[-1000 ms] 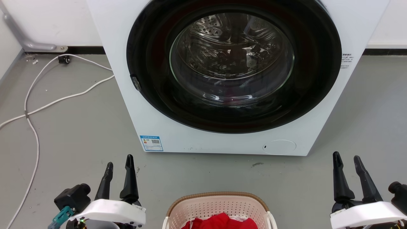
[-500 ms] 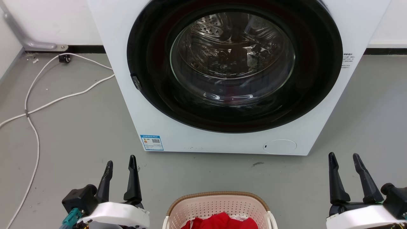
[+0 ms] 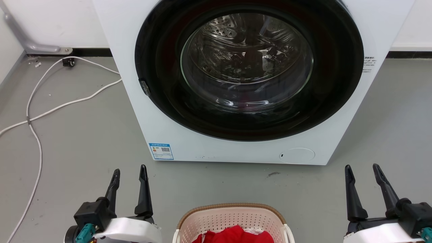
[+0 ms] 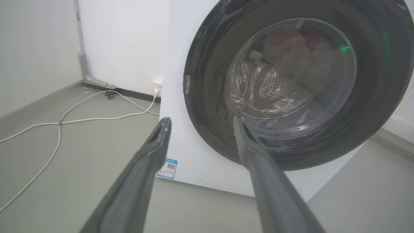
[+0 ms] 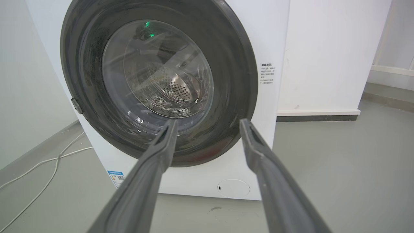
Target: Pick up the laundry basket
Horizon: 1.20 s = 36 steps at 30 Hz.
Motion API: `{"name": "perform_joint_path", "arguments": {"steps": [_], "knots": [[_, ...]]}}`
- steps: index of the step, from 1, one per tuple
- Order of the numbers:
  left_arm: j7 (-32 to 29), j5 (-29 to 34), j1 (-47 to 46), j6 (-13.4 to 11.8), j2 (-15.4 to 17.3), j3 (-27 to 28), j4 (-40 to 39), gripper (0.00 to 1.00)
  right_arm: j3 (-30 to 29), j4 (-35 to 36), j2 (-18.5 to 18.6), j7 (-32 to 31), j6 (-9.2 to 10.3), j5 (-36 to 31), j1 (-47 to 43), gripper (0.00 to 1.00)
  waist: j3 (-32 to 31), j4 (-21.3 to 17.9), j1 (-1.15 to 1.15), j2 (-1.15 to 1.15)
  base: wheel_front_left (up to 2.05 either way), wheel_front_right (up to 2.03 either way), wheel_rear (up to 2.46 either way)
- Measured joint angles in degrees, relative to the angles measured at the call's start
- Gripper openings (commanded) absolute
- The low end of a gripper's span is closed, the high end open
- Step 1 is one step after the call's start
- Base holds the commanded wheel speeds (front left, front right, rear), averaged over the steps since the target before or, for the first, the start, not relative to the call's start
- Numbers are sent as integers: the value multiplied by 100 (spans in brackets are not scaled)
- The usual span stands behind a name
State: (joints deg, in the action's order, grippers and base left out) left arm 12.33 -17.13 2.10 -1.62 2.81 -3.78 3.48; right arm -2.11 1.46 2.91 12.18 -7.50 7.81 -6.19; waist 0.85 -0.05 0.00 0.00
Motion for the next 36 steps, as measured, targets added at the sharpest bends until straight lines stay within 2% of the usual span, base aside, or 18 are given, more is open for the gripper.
{"name": "perform_joint_path", "arguments": {"steps": [25, 36], "knots": [[258, 1067, 93, -109, 1, -118, -125, 100, 62, 189, 0, 291, -1, -1183, -140, 100, 47, 4, 0, 0, 0, 0, 0], [267, 1093, 94, -109, 2, -132, -103, 100, 66, 183, 0, 291, -1, -1201, -150, 100, 43, 19, 0, 0, 0, 0, 0]]}}
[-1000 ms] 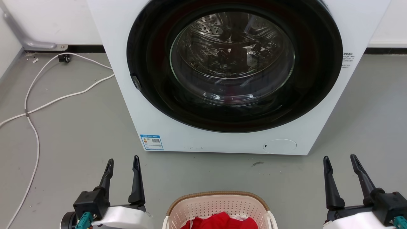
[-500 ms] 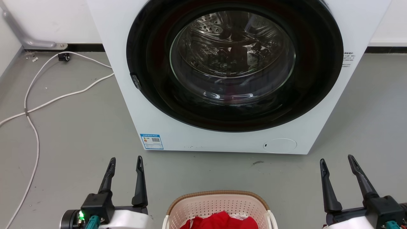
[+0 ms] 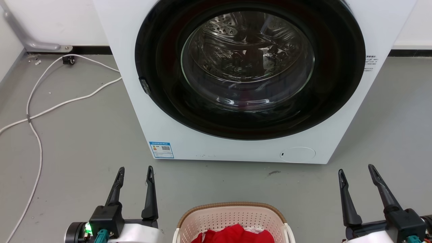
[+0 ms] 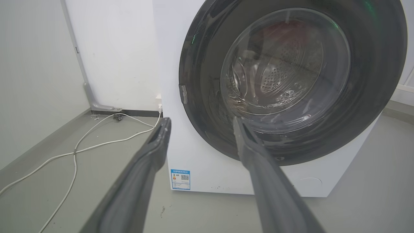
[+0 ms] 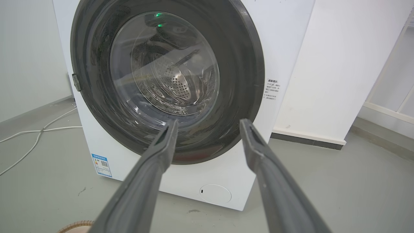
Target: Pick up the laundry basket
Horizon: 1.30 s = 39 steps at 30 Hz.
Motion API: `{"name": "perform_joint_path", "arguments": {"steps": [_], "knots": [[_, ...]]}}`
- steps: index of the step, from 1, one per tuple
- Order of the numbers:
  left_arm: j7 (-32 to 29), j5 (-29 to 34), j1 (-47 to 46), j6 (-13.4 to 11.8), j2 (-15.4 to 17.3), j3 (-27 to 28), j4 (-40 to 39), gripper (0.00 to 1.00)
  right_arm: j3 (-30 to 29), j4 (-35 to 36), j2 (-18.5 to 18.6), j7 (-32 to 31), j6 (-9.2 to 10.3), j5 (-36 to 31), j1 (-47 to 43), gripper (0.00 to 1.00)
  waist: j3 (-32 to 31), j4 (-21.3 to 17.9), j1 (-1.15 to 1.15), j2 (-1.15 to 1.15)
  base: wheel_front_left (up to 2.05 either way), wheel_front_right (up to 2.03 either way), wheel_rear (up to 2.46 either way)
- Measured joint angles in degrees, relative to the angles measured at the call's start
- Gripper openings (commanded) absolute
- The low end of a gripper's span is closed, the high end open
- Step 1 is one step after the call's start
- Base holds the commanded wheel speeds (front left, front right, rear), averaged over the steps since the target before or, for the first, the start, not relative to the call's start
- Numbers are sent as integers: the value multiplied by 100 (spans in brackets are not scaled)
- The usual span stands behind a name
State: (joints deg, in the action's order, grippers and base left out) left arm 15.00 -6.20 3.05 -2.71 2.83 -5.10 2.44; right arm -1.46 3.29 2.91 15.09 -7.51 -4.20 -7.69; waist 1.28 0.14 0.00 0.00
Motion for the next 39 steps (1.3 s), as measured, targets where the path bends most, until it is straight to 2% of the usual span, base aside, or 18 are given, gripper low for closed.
{"name": "perform_joint_path", "arguments": {"steps": [16, 22, 30, 39], "knots": [[8, 34, 15, 19, 0, 11, 277, 100, 18, -220, 0, 0, 0, -2, -12, 100, 82, -20, 0, 0, 0, 0, 0], [8, 37, -214, 191, 1, -66, 1100, 100, 127, -706, 0, 1, 0, -125, 164, 100, 328, -29, 0, 0, 0, 0, 0], [8, 119, -783, 370, -4, -278, 2416, 100, 288, -1826, 0, 0, 0, -252, 786, 100, 923, -60, 0, 0, 0, 0, 0], [7, 190, -1445, 415, 2, -515, 3674, 100, 427, -2988, 1, 0, 0, -270, 1328, 100, 1625, -70, 1, 0, 0, 0, 0]]}}
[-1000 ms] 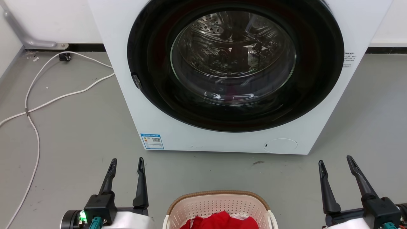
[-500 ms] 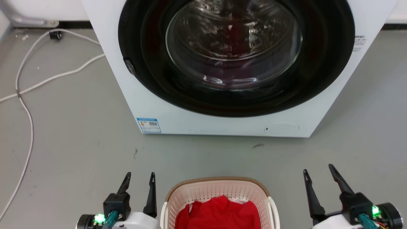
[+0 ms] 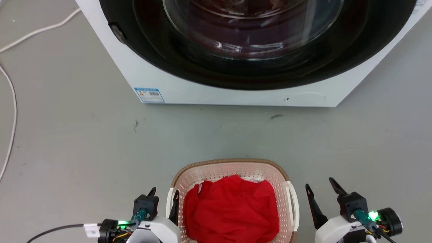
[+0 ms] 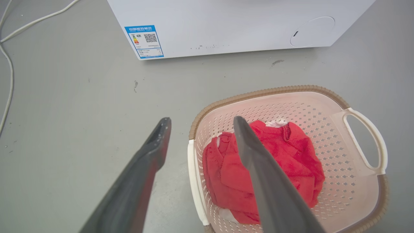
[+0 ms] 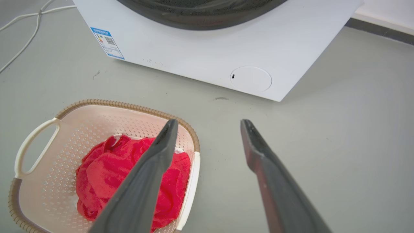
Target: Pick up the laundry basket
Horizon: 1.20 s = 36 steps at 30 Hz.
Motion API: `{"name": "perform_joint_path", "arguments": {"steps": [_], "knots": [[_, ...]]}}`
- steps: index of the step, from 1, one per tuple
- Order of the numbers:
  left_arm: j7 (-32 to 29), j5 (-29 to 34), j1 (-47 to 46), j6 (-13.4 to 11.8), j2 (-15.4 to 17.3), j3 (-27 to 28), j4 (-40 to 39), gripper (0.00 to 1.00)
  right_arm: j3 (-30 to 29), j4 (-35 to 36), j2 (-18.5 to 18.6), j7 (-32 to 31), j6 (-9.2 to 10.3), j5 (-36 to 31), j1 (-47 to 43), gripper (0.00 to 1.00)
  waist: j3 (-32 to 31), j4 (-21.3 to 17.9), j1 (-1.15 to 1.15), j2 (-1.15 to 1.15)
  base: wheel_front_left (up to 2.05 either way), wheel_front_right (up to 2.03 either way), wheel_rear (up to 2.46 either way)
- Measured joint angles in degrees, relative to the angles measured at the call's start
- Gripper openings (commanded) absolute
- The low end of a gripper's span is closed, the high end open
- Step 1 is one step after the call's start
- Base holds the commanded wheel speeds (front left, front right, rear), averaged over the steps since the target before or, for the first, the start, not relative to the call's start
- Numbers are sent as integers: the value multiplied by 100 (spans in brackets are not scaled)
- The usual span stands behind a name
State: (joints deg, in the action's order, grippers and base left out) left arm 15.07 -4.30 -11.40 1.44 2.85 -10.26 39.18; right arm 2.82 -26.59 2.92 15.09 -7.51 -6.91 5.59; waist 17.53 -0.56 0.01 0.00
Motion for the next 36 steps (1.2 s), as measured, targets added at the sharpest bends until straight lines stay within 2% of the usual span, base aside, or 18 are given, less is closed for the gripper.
{"name": "perform_joint_path", "arguments": {"steps": [18, 24, 36], "knots": [[1, -211, -1031, -102, -1, -191, 1454, 100, 125, -2301, -1, 1, 0, -71, 1145, 100, 1041, 73, -1, 0, 0, 0, 0], [0, -278, -1374, -109, 1, -264, 1839, 100, 105, -2735, -1, 1, 0, -144, 1572, 100, 1418, 118, 0, 0, 0, 0, 0], [1, -416, -2003, -67, 0, -538, 2394, 100, 81, -3172, -2, 0, 0, -214, 2270, 100, 2175, 161, 0, 0, 0, 0, 0]]}}
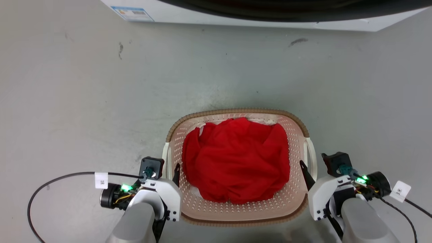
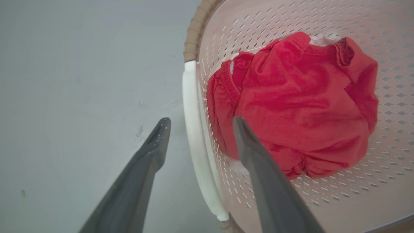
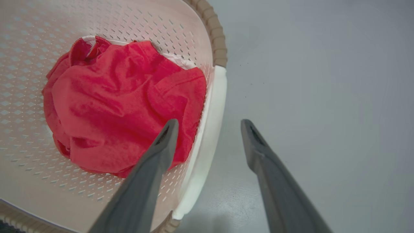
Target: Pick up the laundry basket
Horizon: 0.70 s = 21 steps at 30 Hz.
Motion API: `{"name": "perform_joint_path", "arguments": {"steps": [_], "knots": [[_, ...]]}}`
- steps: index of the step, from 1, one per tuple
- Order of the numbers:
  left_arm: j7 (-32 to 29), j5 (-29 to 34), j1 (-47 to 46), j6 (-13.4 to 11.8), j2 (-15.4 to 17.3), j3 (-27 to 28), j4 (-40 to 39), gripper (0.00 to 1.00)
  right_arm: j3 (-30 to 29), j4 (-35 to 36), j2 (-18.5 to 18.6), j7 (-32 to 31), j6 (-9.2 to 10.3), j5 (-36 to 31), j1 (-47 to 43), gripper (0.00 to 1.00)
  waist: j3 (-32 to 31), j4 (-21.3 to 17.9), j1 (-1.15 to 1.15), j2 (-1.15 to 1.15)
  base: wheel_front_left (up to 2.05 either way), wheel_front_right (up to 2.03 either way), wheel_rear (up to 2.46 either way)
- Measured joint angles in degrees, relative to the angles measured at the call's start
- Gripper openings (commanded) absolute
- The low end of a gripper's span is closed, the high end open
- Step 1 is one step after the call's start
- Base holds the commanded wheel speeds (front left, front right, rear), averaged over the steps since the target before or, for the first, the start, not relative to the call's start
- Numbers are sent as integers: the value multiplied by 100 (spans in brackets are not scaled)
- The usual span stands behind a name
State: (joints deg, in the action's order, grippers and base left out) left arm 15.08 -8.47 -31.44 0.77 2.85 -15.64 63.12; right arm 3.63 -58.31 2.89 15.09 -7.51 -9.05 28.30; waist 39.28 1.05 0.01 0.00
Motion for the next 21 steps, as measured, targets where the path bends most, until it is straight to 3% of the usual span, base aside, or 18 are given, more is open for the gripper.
{"name": "perform_joint_path", "arguments": {"steps": [21], "knots": [[0, -191, -678, 74, 0, -519, 646, 100, 232, -702, 1, 0, 0, 153, 731, 100, 784, 27, 0, 0, 0, 0, 0]]}}
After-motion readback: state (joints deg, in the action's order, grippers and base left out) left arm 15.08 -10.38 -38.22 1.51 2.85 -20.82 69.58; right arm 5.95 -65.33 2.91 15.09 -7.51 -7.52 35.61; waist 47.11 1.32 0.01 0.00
